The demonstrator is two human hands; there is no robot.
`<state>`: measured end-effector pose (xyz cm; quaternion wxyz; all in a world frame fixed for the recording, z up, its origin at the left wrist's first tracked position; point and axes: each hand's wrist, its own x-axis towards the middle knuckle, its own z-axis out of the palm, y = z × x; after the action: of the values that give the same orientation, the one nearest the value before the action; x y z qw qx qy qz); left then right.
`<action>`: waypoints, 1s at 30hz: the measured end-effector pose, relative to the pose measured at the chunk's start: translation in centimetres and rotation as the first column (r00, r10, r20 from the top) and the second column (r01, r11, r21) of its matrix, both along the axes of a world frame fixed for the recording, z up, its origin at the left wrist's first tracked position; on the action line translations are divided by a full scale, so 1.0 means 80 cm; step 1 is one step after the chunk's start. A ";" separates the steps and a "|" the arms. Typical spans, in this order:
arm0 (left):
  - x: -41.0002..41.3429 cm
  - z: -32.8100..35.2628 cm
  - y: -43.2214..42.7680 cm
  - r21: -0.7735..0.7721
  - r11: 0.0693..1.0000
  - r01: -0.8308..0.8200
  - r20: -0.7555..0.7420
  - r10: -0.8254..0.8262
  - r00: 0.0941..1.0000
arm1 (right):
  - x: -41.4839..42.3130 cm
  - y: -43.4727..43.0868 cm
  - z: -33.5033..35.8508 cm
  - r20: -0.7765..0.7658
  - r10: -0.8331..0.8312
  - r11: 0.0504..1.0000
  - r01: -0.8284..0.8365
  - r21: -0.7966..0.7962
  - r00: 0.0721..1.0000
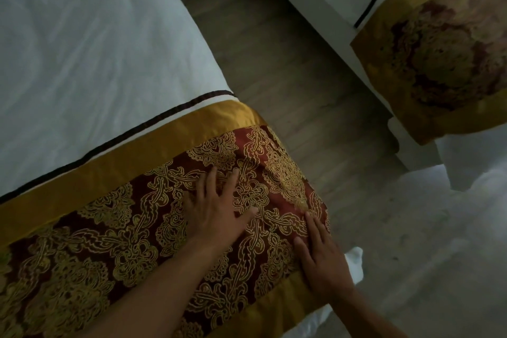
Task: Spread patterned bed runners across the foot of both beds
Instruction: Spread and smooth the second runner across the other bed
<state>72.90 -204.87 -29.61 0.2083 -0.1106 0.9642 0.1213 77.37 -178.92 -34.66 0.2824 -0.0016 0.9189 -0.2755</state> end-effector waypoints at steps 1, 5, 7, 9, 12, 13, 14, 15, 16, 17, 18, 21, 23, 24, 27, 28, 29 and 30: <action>-0.005 0.002 -0.009 -0.017 1.000 -0.024 -0.031 0.023 0.999 | -0.008 -0.004 0.003 0.002 0.001 1.000 -0.001 0.012 1.000; -0.044 -0.004 -0.047 -0.002 0.998 -0.064 0.053 0.064 0.997 | -0.083 -0.040 0.012 -0.084 0.058 0.998 -0.056 0.030 0.995; -0.056 -0.015 -0.054 0.031 0.997 -0.071 0.169 0.064 0.984 | -0.134 -0.072 0.015 -0.115 0.081 0.997 -0.083 -0.007 0.990; -0.058 -0.027 -0.055 0.050 0.996 -0.073 0.254 0.058 0.965 | -0.184 -0.105 0.018 -0.143 0.059 0.997 -0.067 -0.050 0.988; -0.058 -0.041 -0.056 0.065 0.995 -0.082 0.322 0.057 0.945 | -0.234 -0.139 0.008 -0.190 0.031 0.995 -0.048 -0.082 0.981; -0.060 -0.043 -0.058 0.073 0.994 -0.082 0.344 0.052 0.938 | -0.240 -0.142 -0.001 -0.175 0.064 0.992 -0.081 -0.097 0.983; -0.063 -0.045 -0.059 0.081 0.993 -0.081 0.363 0.046 0.930 | -0.241 -0.140 -0.011 -0.123 0.104 0.985 -0.119 -0.125 0.987; -0.065 -0.046 -0.060 0.083 0.994 -0.077 0.382 0.039 0.923 | -0.236 -0.134 -0.020 -0.037 0.113 0.977 -0.118 -0.180 0.993; -0.068 -0.047 -0.060 0.082 0.994 -0.070 0.404 0.031 0.914 | -0.227 -0.124 -0.029 0.070 0.074 0.971 -0.056 -0.232 0.995; -0.071 -0.047 -0.061 0.082 0.995 -0.061 0.431 0.020 0.902 | -0.214 -0.111 -0.037 0.164 0.014 0.969 0.027 -0.246 0.986; -0.073 -0.047 -0.061 0.084 0.995 -0.055 0.457 0.011 0.889 | -0.201 -0.097 -0.047 0.238 -0.047 0.967 0.104 -0.232 0.970; -0.079 -0.051 -0.065 0.079 0.996 -0.040 0.514 -0.006 0.858 | -0.169 -0.060 -0.073 0.373 -0.184 0.950 0.262 -0.170 0.910; -0.083 -0.049 -0.064 0.078 0.996 -0.044 0.549 -0.006 0.836 | -0.150 -0.032 -0.088 0.413 -0.242 0.952 0.297 -0.075 0.878; -0.083 -0.048 -0.065 0.076 0.996 -0.044 0.562 -0.006 0.827 | -0.139 -0.017 -0.094 0.420 -0.276 0.953 0.302 0.004 0.865; -0.088 -0.046 -0.064 0.070 0.997 -0.040 0.594 -0.009 0.805 | -0.112 0.023 -0.106 0.470 -0.344 0.938 0.285 0.196 0.813; -0.090 -0.045 -0.064 0.070 0.997 -0.041 0.602 -0.009 0.798 | -0.107 0.029 -0.109 0.504 -0.346 0.938 0.285 0.196 0.791; -0.091 -0.044 -0.063 0.068 0.997 -0.041 0.610 -0.009 0.793 | -0.104 0.033 -0.108 0.525 -0.328 0.945 0.282 0.168 0.786; -0.092 -0.043 -0.062 0.066 0.997 -0.040 0.616 -0.009 0.788 | -0.103 0.033 -0.107 0.531 -0.310 0.949 0.288 0.126 0.788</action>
<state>65.51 -209.80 -33.04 0.5139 -0.1439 0.8376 0.1164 69.11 -176.25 -43.21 0.4847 0.2275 0.7941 -0.2878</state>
